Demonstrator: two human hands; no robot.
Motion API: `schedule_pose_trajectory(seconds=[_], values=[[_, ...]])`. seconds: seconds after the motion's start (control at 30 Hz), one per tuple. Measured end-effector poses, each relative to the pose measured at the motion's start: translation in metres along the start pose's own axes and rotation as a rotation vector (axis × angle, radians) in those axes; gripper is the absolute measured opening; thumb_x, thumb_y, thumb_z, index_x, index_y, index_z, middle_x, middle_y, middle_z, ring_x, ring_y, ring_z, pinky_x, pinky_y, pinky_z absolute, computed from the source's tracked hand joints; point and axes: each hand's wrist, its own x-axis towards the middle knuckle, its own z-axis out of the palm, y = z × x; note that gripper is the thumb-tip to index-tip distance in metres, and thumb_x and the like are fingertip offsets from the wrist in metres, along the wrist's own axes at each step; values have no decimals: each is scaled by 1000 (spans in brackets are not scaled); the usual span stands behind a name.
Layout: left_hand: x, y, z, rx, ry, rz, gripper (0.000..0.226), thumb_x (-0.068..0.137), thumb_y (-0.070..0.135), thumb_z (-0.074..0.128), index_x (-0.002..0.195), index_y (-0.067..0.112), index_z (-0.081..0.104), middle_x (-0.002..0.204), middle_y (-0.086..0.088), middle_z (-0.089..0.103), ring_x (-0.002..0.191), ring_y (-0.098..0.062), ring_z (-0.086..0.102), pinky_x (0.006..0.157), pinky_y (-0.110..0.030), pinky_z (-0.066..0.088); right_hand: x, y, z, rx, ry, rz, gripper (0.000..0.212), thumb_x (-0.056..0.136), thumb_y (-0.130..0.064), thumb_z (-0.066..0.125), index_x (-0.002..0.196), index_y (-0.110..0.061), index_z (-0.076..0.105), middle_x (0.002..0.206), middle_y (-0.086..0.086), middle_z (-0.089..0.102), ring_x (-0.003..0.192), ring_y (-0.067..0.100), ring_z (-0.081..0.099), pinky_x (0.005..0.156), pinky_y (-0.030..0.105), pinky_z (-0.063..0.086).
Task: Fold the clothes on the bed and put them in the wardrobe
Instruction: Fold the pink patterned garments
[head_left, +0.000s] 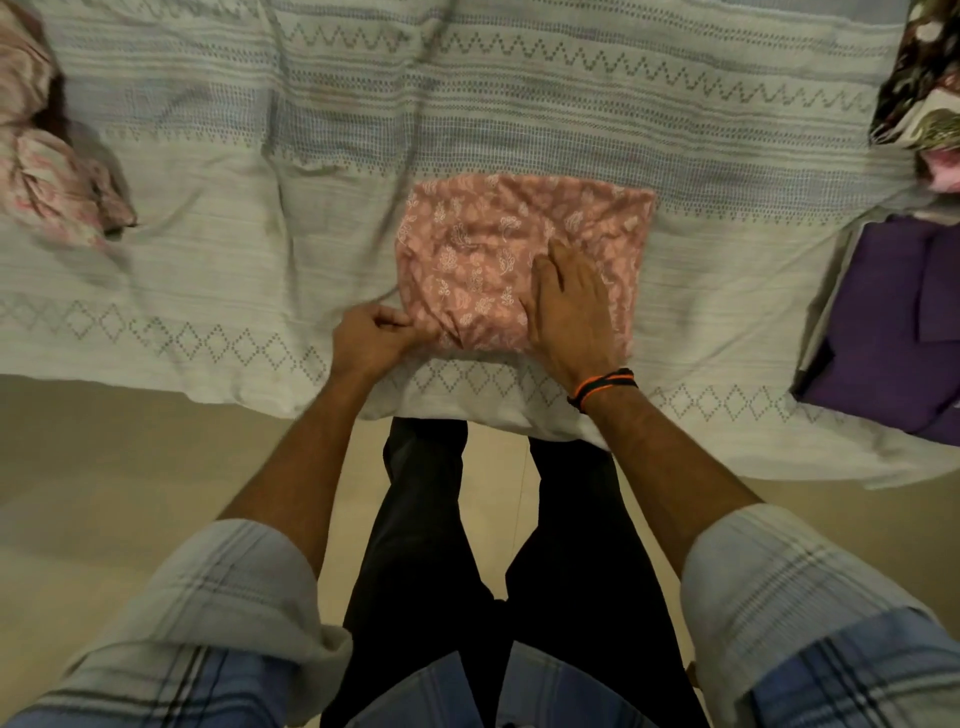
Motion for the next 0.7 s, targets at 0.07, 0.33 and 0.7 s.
schedule_pose_trajectory(seconds=[0.07,0.33,0.7], values=[[-10,-10,4,38,26,-1,33,64,26,91,83,13,67,82,2,69,78,-12,67,81,-27,57,-9,-2,-1,-40,41,6,34,93,-18,59,123,-2,58,137,19,53,121,36,52,97,48,46],[-11,-10,15,149,74,70,27,67,22,89,85,7,75,78,1,67,59,4,54,51,1,41,-39,-14,3,126,39,191,47,89,-40,55,123,-8,57,129,14,51,109,34,48,86,49,46],[-12,-30,1,297,77,291,26,69,23,88,84,9,72,80,-1,69,67,-5,61,66,-10,46,-44,-15,6,-56,-195,184,82,75,-32,75,144,-13,36,153,14,28,130,38,31,100,55,41]])
